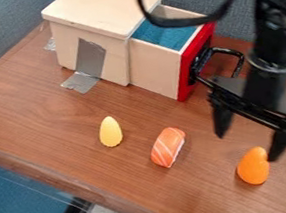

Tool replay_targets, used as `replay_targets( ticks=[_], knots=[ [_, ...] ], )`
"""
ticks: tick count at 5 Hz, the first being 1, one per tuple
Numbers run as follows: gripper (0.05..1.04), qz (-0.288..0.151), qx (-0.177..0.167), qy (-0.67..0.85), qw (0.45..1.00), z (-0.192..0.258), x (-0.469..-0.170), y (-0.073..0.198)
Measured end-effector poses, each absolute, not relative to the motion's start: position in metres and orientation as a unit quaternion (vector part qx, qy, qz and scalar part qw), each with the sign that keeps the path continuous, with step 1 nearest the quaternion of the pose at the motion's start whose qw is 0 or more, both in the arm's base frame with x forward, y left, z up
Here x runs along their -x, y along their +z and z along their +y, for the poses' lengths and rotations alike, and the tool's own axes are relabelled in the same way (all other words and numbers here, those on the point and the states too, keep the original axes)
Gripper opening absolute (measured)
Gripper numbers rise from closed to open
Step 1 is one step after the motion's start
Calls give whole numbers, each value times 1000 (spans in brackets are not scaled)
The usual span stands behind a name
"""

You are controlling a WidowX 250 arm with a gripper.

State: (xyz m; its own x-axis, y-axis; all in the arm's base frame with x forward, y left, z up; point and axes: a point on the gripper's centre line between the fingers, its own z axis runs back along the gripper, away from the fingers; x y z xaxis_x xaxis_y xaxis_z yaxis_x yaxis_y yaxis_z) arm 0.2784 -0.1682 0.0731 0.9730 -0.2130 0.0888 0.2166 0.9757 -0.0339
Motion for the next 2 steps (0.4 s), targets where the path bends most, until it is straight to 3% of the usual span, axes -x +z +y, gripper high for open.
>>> replay_targets(
  ticks=[2],
  knots=[
    [1000,-7,-15,-107,994,-180,-295,29]
  ],
)
